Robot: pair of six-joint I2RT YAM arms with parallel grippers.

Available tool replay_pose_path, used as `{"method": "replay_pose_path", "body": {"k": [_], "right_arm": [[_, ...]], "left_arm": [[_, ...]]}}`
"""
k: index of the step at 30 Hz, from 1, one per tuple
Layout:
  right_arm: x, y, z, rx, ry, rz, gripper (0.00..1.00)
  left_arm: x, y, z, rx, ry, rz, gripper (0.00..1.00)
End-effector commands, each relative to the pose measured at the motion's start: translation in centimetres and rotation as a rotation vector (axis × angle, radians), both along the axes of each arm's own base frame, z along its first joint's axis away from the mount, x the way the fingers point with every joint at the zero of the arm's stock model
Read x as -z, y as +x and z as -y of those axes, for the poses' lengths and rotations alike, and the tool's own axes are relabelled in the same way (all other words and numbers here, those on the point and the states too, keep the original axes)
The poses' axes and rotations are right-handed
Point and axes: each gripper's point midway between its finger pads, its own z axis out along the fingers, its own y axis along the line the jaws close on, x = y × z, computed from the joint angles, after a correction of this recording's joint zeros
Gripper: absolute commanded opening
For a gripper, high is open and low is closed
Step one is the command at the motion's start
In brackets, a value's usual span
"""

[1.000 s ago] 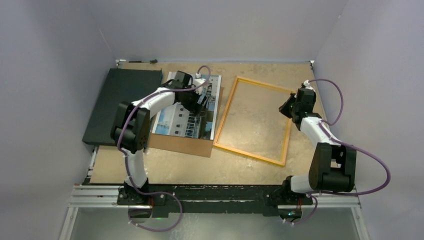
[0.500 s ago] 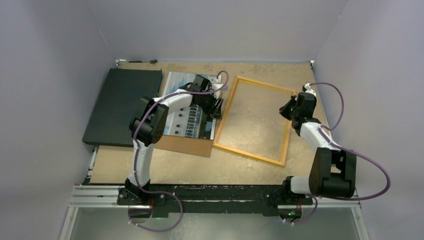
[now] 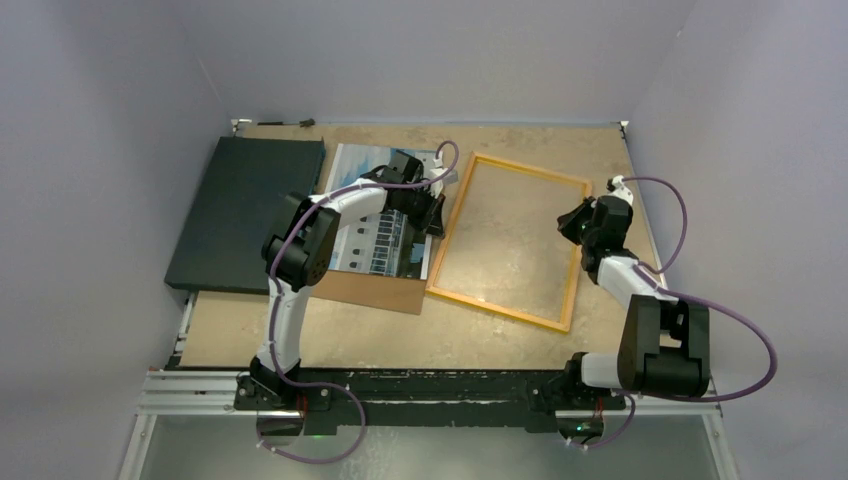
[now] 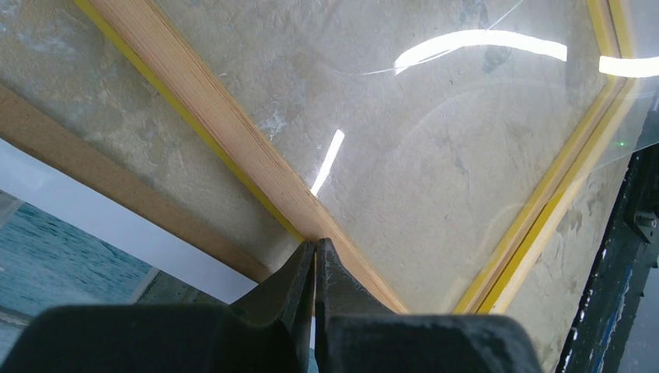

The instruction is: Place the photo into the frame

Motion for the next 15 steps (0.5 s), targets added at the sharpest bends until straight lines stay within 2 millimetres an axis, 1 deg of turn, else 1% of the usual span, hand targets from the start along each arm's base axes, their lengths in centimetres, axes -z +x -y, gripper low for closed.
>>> {"method": "replay_pose_path", "body": {"k": [1,6,11,12,13,15], "right_arm": [[-1.1,0.4,-2.4,-0.089,0.081,0.084,0.00],[-0.8,0.8,-2.7,-0.096,0.099,0.109,0.00],[1.0,0.8,-3.4,-0.115,0.144,0.089,0.00],[1.0,0.7,-3.6,-0.123,0.152,0.092,0.00],[0.5,0.7,-3.9,-0.139,0.161,0.111,0.00],[-1.2,0.7,-4.4,-0.172,0.163,0.171,0.00]], "left_arm": [[1.3,0.1,0.4,0.007,0.010,0.011,0.00],[2.1,-0.1,0.3,0.011,0.024,0.000,0.00],[2.5,-0.4,0.3,0.012,0.030,-0.007,0.00],[2.5,-0.4,0.2,0.013,0.032,-0.006,0.00],[2.5,-0.3,0.2,0.012,0.033,-0.004,0.00],[2.6,-0.4,0.2,0.013,0.036,-0.004,0.00]]}}
